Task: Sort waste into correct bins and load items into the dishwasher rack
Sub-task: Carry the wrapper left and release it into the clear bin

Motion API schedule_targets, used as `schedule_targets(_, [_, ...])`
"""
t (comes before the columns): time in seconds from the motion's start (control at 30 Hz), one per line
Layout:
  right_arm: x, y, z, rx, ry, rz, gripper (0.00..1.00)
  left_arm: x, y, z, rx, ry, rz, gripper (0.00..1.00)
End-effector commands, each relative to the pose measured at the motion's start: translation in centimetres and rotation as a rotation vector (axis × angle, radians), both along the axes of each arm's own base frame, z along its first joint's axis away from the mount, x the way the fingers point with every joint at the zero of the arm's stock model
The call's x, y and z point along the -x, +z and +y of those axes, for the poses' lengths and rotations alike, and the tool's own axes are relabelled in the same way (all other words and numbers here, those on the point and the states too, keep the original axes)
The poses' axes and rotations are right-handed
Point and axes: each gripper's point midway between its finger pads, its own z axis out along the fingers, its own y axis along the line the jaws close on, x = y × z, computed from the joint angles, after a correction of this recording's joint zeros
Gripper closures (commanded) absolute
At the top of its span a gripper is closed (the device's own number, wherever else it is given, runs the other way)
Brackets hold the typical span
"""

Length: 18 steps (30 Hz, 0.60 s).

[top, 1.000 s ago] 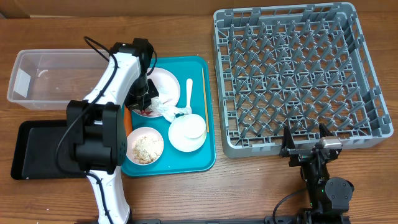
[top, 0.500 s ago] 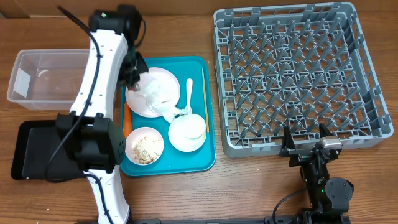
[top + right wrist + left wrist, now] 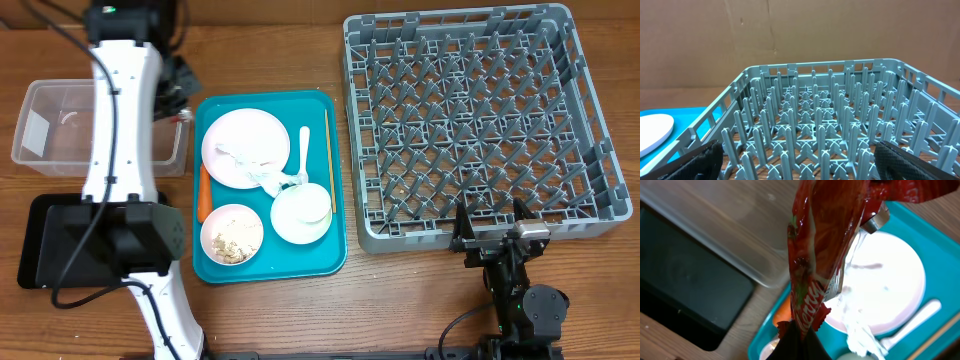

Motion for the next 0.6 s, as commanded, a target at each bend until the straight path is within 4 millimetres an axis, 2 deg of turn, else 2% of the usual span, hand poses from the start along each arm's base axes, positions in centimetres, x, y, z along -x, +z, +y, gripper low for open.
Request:
schedule_targets(0.0, [0.0, -0.1, -0.3, -0.004, -0.013, -0.007, 0.0, 0.5, 1.0, 3.5, -0.002, 0.103, -0.031, 0.96])
schedule_targets(0.03, [0.0, -0.1, -0.3, -0.004, -0.013, -0.007, 0.0, 0.9, 1.0, 5.3, 0.002, 0.149, -0.03, 0.96])
schedule_targets(0.3, [0.0, -0.1, -0.3, -0.004, -0.013, -0.006, 0.0, 2.8, 0.9, 11.3, -0.008, 0.321, -0.03, 0.96])
schedule_targets(0.47, [0.0, -0.1, -0.3, -0.004, -0.013, -0.006, 0.0, 4.4, 0.4, 14.6, -0.002, 0.482, -0.029, 0.96])
schedule_targets(0.57, [0.0, -0.1, -0.3, -0.004, -0.013, -0.007, 0.0, 4.6, -0.4, 15.8, 0.011, 0.522, -0.034, 0.96])
